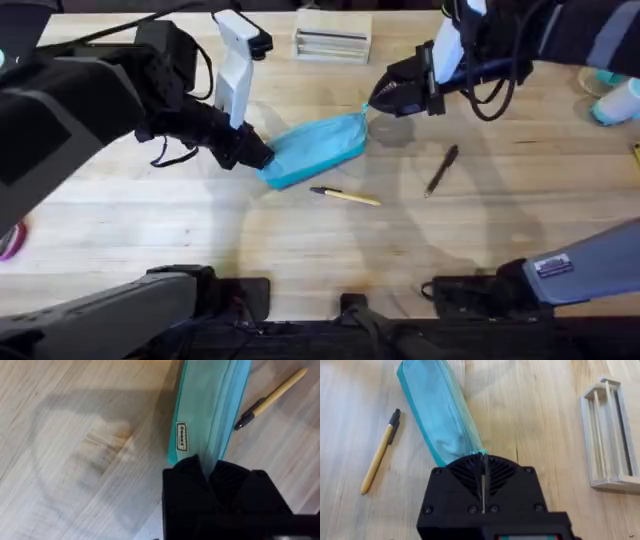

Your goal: Unzip the bag, pick up the pens from the table one at a time and place them inside, then zip the bag closed.

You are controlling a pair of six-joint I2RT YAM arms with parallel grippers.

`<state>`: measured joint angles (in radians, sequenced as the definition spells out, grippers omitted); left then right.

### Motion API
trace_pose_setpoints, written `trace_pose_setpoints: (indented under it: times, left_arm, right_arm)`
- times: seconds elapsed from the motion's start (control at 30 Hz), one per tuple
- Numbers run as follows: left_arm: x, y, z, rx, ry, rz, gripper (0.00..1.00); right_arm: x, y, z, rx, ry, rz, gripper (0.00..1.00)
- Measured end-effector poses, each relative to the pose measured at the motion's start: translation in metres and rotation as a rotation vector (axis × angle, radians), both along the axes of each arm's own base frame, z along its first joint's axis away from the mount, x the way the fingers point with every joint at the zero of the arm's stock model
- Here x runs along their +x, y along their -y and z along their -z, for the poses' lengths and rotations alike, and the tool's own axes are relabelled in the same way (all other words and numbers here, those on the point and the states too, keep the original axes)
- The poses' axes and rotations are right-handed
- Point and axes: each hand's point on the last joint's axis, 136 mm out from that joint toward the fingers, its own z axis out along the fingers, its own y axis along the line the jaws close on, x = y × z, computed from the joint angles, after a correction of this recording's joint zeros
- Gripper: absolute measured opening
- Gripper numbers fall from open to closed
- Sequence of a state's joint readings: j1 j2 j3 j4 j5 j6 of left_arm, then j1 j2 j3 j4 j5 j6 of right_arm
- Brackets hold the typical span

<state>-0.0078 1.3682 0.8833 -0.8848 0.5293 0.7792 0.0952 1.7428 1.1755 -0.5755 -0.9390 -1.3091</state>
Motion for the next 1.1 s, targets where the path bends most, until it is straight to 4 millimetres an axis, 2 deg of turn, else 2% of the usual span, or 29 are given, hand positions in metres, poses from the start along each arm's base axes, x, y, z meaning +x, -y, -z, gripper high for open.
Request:
trace_pose_setpoints:
  times: [0.17,0.27,0.37,0.4,0.5,0.7,0.9,0.97,1.1]
  left_arm:
    - [0.0,0.0,0.0,0.001,0.0,0.0,0.043]
    - [0.0,0.0,0.0,0.001,0.001,0.0,0.043]
    - [0.0,0.0,0.0,0.001,0.001,0.0,0.043]
    - [0.0,0.0,0.0,0.001,0.002,0.0,0.043]
    - [0.0,0.0,0.0,0.001,0.002,0.0,0.043]
    - [0.001,0.0,0.0,0.001,0.002,0.0,0.043]
    - [0.001,0.0,0.0,0.001,0.002,0.0,0.043]
    - [0.001,0.0,0.0,0.001,0.002,0.0,0.043]
    - [0.001,0.0,0.0,0.001,0.002,0.0,0.043]
  right_arm:
    - [-0.004,-0.008,-0.002,0.015,0.002,-0.026,0.031]
    - [-0.01,-0.02,-0.004,0.027,0.005,-0.061,0.031]
    - [-0.016,-0.037,-0.008,0.048,0.026,-0.111,0.031]
    - [-0.023,-0.056,-0.015,0.08,0.062,-0.17,0.031]
    - [-0.03,-0.072,-0.021,0.113,0.094,-0.223,0.031]
    - [-0.032,-0.078,-0.025,0.137,0.105,-0.244,0.05]
    - [-0.025,-0.07,-0.022,0.118,0.113,-0.215,0.911]
    - [-0.024,-0.068,-0.021,0.107,0.112,-0.209,0.991]
    - [-0.019,-0.064,-0.012,0.051,0.119,-0.185,0.996]
